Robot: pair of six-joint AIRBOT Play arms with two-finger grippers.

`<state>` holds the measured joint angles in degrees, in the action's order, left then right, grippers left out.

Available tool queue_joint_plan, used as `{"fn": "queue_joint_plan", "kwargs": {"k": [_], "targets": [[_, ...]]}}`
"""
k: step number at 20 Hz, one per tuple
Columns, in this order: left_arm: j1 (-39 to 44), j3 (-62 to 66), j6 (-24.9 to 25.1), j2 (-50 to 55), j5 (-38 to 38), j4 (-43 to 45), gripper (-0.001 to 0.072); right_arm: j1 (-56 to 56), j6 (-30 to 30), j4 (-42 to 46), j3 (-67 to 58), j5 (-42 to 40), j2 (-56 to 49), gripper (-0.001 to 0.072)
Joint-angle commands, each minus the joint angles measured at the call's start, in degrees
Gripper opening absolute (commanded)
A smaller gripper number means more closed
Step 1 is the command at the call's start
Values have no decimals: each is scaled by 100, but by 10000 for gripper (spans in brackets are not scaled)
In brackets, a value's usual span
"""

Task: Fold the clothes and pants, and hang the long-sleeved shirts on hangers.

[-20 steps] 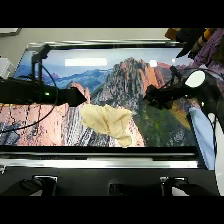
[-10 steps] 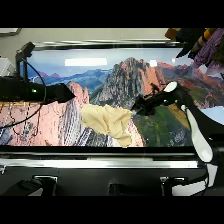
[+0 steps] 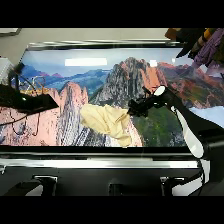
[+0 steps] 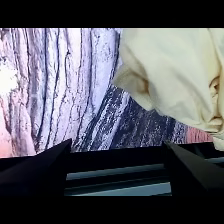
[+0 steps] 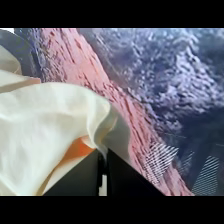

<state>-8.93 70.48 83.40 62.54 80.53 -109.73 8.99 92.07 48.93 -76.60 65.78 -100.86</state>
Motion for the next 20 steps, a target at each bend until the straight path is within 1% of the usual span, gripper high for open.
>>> {"fn": "queue_joint_plan", "kwargs": {"k": [1, 3, 6, 7, 8, 9, 14, 20], "targets": [[-328, -1180, 599, 22, -835, -826, 655, 13, -17, -9, -4, 181, 13, 31], [-319, -1926, 1121, 170, -1495, -1528, 653, 13, -17, 0, -4, 330, 83, 31], [-317, -2577, 1849, 693, -1985, -2347, 645, 13, -17, 35, -4, 459, 249, 32], [-317, -2638, 2026, 907, -2072, -2516, 623, 13, -17, 61, -4, 485, 297, 32], [-313, -2638, 2192, 1128, -2149, -2647, 574, 13, -15, 98, -4, 518, 352, 32], [-313, -2629, 2391, 1320, -2227, -2798, 573, 13, -15, 125, -4, 542, 398, 32], [-306, -2616, 3042, 1884, -2448, -3434, 573, 15, 57, 129, -4, 636, 551, 32], [-26, -2614, 3123, 1976, -3005, -3499, 573, 15, 72, 125, -4, 780, 586, 32]]}}
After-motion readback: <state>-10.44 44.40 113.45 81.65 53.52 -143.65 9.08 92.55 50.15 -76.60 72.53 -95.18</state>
